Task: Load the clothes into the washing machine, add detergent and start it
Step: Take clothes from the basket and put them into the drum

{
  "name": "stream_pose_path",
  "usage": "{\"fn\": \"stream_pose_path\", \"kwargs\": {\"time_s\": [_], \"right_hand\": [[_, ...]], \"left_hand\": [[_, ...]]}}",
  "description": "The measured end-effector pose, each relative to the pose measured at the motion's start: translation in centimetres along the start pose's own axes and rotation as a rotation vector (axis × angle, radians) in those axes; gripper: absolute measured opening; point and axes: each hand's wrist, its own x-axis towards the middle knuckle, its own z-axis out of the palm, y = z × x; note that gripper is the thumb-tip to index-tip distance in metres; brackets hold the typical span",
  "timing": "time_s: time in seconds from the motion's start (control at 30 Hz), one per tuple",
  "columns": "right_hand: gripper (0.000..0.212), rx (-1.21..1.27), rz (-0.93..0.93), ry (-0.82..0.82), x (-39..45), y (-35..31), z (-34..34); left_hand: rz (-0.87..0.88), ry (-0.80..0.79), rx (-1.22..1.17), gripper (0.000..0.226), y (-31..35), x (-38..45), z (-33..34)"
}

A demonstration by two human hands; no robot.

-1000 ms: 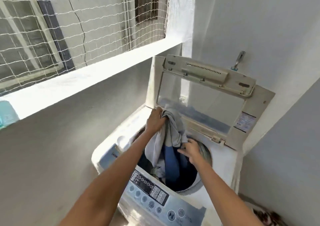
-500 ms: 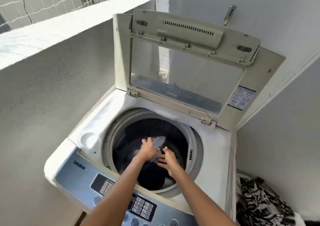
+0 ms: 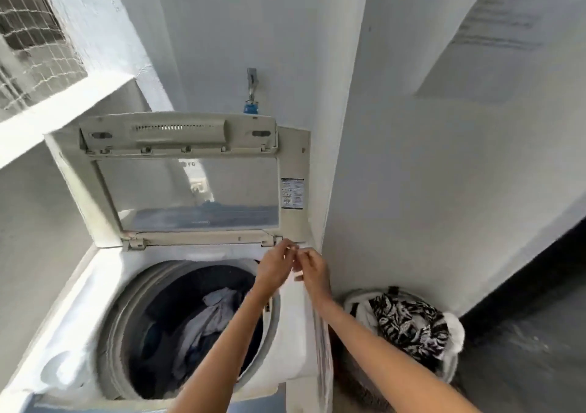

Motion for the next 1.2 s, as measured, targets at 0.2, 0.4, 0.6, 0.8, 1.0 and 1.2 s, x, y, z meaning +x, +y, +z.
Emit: {"fn": "stream_pose_path", "kwargs": {"time_s": [0.2,0.4,0.6,0.8,1.0,1.2], "right_hand": [[0.028,0.031,0.099,0.302,2.9,2.6,-13.4],[0.019,-0.171,0.382,0.314,4.1,14.4,-24.9],[0.024,-0.475,0.51,0.413,6.8,27.3,-32.7],[0.072,-0.438,0.861,0.52,10.4,34.8,-38.2],[0.023,-0.376,0.703,0.392,9.9,33.2,-38.9],[0.017,-0.125,0.513,0.292,9.4,22.2,-36.6]], "left_hand": [[0.061,-0.151,-0.074,0.02,7.7,1.2,13.4],[-0.189,-0.344,-0.017,0.024,4.6,3.1,29.5],[-0.407,-0.382,-0.014,0.023,-2.5,4.0,40.7],[-0.435,-0.393,-0.01,0.022,-6.1,6.6,45.9],[-0.44,-0.366,-0.005,0.02,-4.9,7.1,44.8],[-0.348,-0.385,0.009,0.029,0.0,5.7,40.2]]}}
